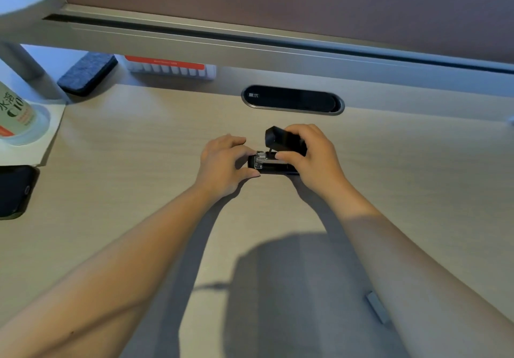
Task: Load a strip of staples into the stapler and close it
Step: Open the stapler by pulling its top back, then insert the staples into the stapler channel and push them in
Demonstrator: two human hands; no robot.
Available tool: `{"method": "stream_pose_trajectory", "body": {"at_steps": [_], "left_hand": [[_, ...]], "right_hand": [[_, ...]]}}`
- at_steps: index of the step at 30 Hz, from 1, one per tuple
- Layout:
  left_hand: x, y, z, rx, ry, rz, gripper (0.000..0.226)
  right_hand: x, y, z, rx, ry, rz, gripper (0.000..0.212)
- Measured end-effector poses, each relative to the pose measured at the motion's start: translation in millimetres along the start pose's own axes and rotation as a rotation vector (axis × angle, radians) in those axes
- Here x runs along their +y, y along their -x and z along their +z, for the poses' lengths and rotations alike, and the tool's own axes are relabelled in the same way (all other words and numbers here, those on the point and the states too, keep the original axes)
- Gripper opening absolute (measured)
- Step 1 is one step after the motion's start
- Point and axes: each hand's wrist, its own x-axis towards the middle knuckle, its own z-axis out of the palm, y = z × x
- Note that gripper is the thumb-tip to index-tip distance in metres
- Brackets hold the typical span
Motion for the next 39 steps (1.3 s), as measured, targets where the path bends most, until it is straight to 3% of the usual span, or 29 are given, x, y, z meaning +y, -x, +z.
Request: {"method": "stream_pose_trajectory", "body": {"at_steps": [12,17,20,23,26,29,33,37,39], "left_hand": [[6,3,-1,0.003,-0.096,0.017,0.041],[8,6,0,0.000,-0.104,0.009,0.040],[11,7,0,0.003,-0.110,0.011,0.039],[12,7,0,-0.005,-0.113,0.009,0.039],[13,8,1,-0.011,-0.116,-0.004,0.039],[20,14,3,0.012,-0.103,-0.007,0.036],[26,33,9,0.051,-0.075,0.008,0.033],[32,55,19,0.054,-0.080,0.026,0.027],[36,66,24,0.055,-0.087,0.039,0.025]], "right_hand": [[11,28,-25,0.373,-0.333,0.146,0.030],[28,30,-31,0.494,-0.601,0.354,0.017],[39,29,-37,0.527,-0.857,0.481,0.028],[50,28,-38,0.492,-0.913,0.598,0.032],[61,31,-39,0.455,-0.795,0.635,0.026],[68,45,-43,0.406,-0.491,0.525,0.017],[78,85,-45,0.148,-0.014,0.340,0.054],[78,131,-49,-0.098,0.312,0.209,0.056],[77,151,-51,-0.129,0.390,0.173,0.056]]}}
